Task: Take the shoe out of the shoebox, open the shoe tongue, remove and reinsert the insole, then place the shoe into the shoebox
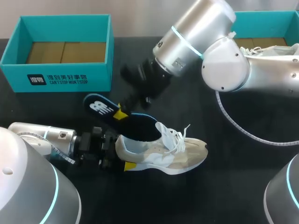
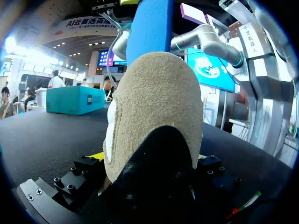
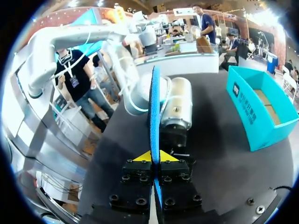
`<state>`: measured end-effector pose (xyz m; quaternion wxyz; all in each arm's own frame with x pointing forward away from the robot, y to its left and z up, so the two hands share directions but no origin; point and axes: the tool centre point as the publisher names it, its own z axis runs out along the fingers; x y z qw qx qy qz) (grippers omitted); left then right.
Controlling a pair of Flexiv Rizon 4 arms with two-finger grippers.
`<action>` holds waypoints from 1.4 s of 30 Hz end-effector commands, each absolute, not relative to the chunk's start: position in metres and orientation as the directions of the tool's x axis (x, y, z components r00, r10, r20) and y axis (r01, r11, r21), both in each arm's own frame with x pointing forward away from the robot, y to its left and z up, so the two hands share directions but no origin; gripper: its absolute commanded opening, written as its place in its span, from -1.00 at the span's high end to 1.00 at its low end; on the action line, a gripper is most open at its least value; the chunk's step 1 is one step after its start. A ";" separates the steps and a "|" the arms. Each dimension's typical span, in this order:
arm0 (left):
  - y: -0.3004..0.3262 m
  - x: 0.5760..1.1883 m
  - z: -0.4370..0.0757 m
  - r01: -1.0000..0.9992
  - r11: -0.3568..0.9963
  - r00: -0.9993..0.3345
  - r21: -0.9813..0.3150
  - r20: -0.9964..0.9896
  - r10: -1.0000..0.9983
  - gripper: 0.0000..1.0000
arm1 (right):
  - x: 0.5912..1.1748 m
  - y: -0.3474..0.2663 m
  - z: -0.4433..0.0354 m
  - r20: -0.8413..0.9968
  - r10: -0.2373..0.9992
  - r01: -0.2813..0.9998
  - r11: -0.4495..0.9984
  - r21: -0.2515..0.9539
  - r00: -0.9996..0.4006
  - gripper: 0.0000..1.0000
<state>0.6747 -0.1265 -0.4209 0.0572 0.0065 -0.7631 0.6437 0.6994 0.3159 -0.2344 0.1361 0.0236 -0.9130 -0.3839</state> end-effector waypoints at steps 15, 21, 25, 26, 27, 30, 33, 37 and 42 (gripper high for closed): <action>-0.128 0.676 -0.425 -0.084 0.172 -0.994 -0.982 0.095 0.061 1.00 | 0.690 0.302 -0.155 0.162 -0.087 0.081 0.586 0.807 -0.983 1.00; -0.128 0.676 -0.425 -0.084 0.172 -0.994 -0.982 0.095 0.061 1.00 | 0.690 0.302 -0.155 0.162 -0.087 0.081 0.586 0.807 -0.983 1.00; -0.128 0.676 -0.425 -0.084 0.172 -0.994 -0.982 0.095 0.061 1.00 | 0.692 0.289 -0.140 0.154 -0.047 0.103 0.556 0.825 -0.987 1.00; -0.128 0.676 -0.425 -0.084 0.172 -0.994 -0.982 0.095 0.061 1.00 | 0.692 0.282 -0.132 0.148 -0.035 0.106 0.542 0.834 -0.988 1.00; -0.128 0.676 -0.425 -0.084 0.172 -0.994 -0.982 0.095 0.061 1.00 | 0.692 0.275 -0.123 0.146 -0.029 0.109 0.526 0.843 -0.989 1.00; -0.128 0.676 -0.425 -0.084 0.172 -0.994 -0.982 0.095 0.061 1.00 | 0.690 0.256 -0.100 0.137 -0.002 0.117 0.512 0.851 -0.991 1.00; -0.128 0.676 -0.425 -0.084 0.172 -0.994 -0.982 0.095 0.061 1.00 | 0.688 0.235 -0.076 0.176 0.050 0.179 0.457 0.871 -0.983 1.00; -0.128 0.676 -0.425 -0.084 0.172 -0.994 -0.982 0.095 0.061 1.00 | 0.685 0.213 -0.053 0.207 0.072 0.219 0.348 0.912 -0.976 1.00; -0.128 0.676 -0.425 -0.084 0.172 -0.994 -0.982 0.095 0.061 1.00 | 0.685 0.213 -0.053 0.207 0.072 0.219 0.348 0.912 -0.976 1.00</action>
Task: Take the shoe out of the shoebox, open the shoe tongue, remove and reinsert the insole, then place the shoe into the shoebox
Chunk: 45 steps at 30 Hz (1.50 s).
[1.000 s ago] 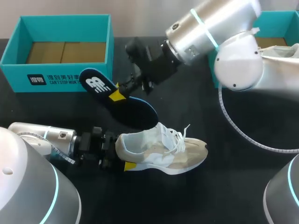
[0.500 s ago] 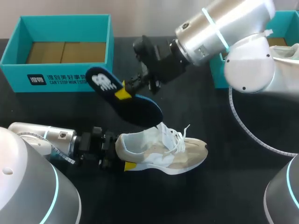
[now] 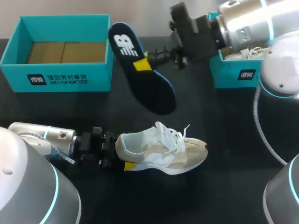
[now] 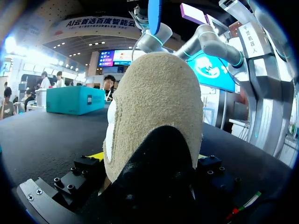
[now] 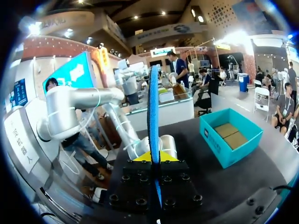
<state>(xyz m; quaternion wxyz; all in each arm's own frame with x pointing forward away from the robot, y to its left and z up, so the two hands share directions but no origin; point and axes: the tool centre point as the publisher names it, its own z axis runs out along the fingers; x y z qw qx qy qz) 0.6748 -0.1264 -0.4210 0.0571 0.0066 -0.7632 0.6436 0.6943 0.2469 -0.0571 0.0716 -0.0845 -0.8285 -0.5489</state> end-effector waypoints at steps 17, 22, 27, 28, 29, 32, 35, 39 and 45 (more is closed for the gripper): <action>-0.128 0.676 -0.425 -0.084 0.172 -0.994 -0.982 0.095 0.061 1.00 | 0.685 0.160 -0.007 0.289 0.094 0.303 0.214 0.929 -0.953 1.00; -0.128 0.676 -0.425 -0.084 0.172 -0.994 -0.982 0.095 0.061 1.00 | 0.681 0.143 0.002 0.324 0.095 0.337 0.209 0.918 -0.941 1.00; -0.128 0.676 -0.425 -0.084 0.172 -0.994 -0.982 0.095 0.061 1.00 | 0.681 0.143 0.002 0.324 0.095 0.337 0.209 0.918 -0.941 1.00; -0.128 0.676 -0.425 -0.084 0.172 -0.994 -0.982 0.095 0.061 1.00 | 0.681 0.143 0.002 0.324 0.095 0.337 0.209 0.918 -0.941 1.00; -0.128 0.676 -0.425 -0.084 0.172 -0.994 -0.982 0.095 0.061 1.00 | 0.681 0.143 0.002 0.324 0.095 0.337 0.209 0.918 -0.941 1.00; -0.128 0.676 -0.425 -0.084 0.172 -0.994 -0.982 0.095 0.061 1.00 | 0.681 0.143 0.002 0.324 0.095 0.337 0.209 0.918 -0.941 1.00; -0.128 0.676 -0.425 -0.084 0.172 -0.994 -0.982 0.095 0.061 1.00 | 0.681 0.143 0.002 0.324 0.095 0.337 0.209 0.918 -0.941 1.00; -0.128 0.676 -0.425 -0.084 0.172 -0.994 -0.982 0.095 0.061 1.00 | 0.681 0.143 0.002 0.324 0.095 0.337 0.209 0.918 -0.941 1.00; -0.128 0.676 -0.425 -0.084 0.172 -0.994 -0.982 0.095 0.061 1.00 | 0.665 0.127 -0.005 0.386 0.114 0.400 0.162 0.902 -0.916 1.00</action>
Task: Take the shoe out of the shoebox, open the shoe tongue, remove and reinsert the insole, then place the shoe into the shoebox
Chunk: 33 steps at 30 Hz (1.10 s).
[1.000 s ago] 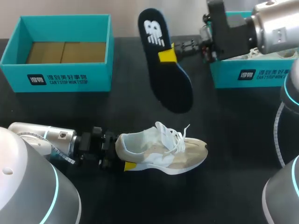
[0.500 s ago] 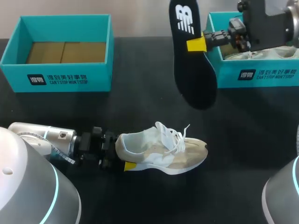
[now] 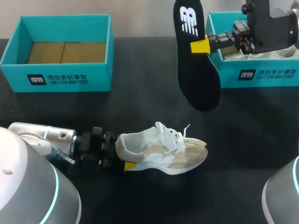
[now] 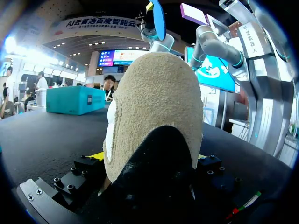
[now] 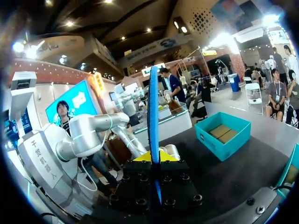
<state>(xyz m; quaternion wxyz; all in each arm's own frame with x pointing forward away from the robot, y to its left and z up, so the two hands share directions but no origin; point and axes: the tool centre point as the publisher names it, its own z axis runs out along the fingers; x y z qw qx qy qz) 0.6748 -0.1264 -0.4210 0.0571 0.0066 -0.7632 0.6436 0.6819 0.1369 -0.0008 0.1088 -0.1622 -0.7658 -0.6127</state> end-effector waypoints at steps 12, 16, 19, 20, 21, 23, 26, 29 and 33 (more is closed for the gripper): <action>-0.128 0.676 -0.425 -0.084 0.172 -0.994 -0.982 0.095 0.061 1.00 | 0.631 0.114 -0.003 0.441 0.060 0.445 0.117 0.888 -0.895 1.00; -0.128 0.676 -0.425 -0.084 0.172 -0.994 -0.982 0.095 0.061 1.00 | 0.621 0.110 0.003 0.443 0.077 0.450 0.131 0.884 -0.893 1.00; -0.128 0.676 -0.425 -0.084 0.172 -0.994 -0.982 0.095 0.061 1.00 | 0.613 0.108 0.004 0.451 0.078 0.457 0.133 0.879 -0.889 1.00; -0.128 0.676 -0.425 -0.084 0.172 -0.994 -0.982 0.095 0.061 1.00 | 0.610 0.108 0.004 0.455 0.080 0.462 0.135 0.877 -0.887 1.00; -0.128 0.676 -0.425 -0.084 0.172 -0.994 -0.982 0.095 0.061 1.00 | 0.607 0.107 0.004 0.459 0.076 0.465 0.135 0.875 -0.885 1.00; -0.128 0.676 -0.425 -0.084 0.172 -0.994 -0.982 0.095 0.061 1.00 | 0.602 0.106 0.004 0.461 0.060 0.465 0.124 0.877 -0.885 1.00; -0.128 0.676 -0.425 -0.084 0.172 -0.994 -0.982 0.095 0.061 1.00 | 0.599 0.105 0.004 0.464 0.058 0.467 0.123 0.876 -0.884 1.00; -0.128 0.676 -0.425 -0.084 0.172 -0.994 -0.982 0.095 0.061 1.00 | 0.599 0.105 0.004 0.464 0.058 0.467 0.123 0.876 -0.884 1.00; -0.128 0.676 -0.425 -0.084 0.172 -0.994 -0.982 0.095 0.061 1.00 | 0.599 0.105 0.004 0.464 0.058 0.467 0.123 0.876 -0.884 1.00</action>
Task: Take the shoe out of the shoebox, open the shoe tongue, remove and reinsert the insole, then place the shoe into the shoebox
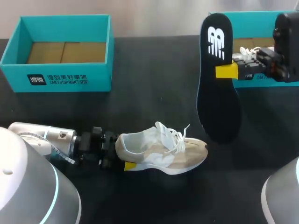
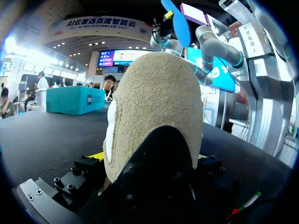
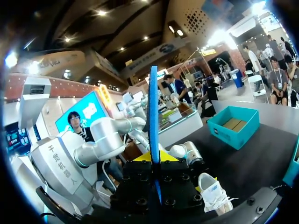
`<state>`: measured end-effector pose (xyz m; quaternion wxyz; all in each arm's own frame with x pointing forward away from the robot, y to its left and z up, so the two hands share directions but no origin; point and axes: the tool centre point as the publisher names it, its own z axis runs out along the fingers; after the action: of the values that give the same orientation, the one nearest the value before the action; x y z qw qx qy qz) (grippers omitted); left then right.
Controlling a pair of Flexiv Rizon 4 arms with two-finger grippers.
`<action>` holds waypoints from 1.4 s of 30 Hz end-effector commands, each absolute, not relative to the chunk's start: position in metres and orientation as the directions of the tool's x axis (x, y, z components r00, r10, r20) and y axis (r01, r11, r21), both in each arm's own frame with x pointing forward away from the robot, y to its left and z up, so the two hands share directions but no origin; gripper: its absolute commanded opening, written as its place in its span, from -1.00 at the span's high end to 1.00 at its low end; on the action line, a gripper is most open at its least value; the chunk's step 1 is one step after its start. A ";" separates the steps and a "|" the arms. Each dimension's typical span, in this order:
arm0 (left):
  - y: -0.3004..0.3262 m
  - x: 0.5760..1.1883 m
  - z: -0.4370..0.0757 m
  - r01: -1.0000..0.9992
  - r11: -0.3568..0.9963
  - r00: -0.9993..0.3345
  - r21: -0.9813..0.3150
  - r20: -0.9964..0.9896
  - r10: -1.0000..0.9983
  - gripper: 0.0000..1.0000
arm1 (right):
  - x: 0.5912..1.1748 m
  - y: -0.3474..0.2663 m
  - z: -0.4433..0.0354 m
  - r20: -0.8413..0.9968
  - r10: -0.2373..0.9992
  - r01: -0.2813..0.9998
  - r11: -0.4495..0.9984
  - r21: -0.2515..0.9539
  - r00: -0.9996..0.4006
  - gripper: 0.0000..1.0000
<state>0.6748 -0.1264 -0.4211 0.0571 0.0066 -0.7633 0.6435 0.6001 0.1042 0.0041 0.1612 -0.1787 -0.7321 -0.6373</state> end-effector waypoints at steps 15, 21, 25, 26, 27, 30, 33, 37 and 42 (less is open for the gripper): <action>-0.116 0.667 -0.413 -0.067 0.156 -0.992 -0.985 0.082 0.093 -1.00 | 0.599 0.105 0.004 0.464 0.058 0.467 0.123 0.876 -0.884 1.00; -0.105 0.670 -0.408 -0.066 0.171 -0.995 -0.983 0.079 0.067 -1.00 | 0.599 0.105 0.004 0.464 0.058 0.467 0.123 0.876 -0.884 1.00; -0.097 0.671 -0.407 -0.081 0.182 -0.993 -0.980 0.095 0.071 -1.00 | 0.599 0.105 0.004 0.464 0.058 0.467 0.123 0.876 -0.884 1.00; -0.094 0.670 -0.406 -0.070 0.191 -0.993 -0.979 0.086 0.077 -1.00 | 0.599 0.105 0.004 0.464 0.058 0.467 0.123 0.876 -0.884 1.00; -0.092 0.669 -0.406 -0.065 0.200 -0.993 -0.978 0.083 0.083 -1.00 | 0.599 0.105 0.004 0.464 0.058 0.467 0.123 0.876 -0.884 1.00; -0.084 0.668 -0.404 -0.049 0.237 -0.993 -0.970 0.072 0.088 -1.00 | 0.599 0.105 0.004 0.464 0.058 0.467 0.123 0.876 -0.884 1.00; -0.076 0.668 -0.402 -0.031 0.284 -0.994 -0.958 0.060 0.094 -1.00 | 0.599 0.105 0.004 0.464 0.058 0.467 0.123 0.876 -0.884 1.00; -0.066 0.670 -0.400 -0.003 0.374 -0.995 -0.927 0.040 0.091 -1.00 | 0.599 0.105 0.004 0.464 0.058 0.467 0.123 0.876 -0.884 1.00; -0.053 0.676 -0.397 0.023 0.491 -0.999 -0.871 0.004 0.053 -1.00 | 0.599 0.105 0.004 0.464 0.058 0.467 0.123 0.876 -0.884 1.00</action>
<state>0.6843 -0.0562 -0.4126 0.0274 -0.0272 -0.8382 0.5440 0.5969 0.1036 0.0035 0.1590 -0.1799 -0.7311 -0.6386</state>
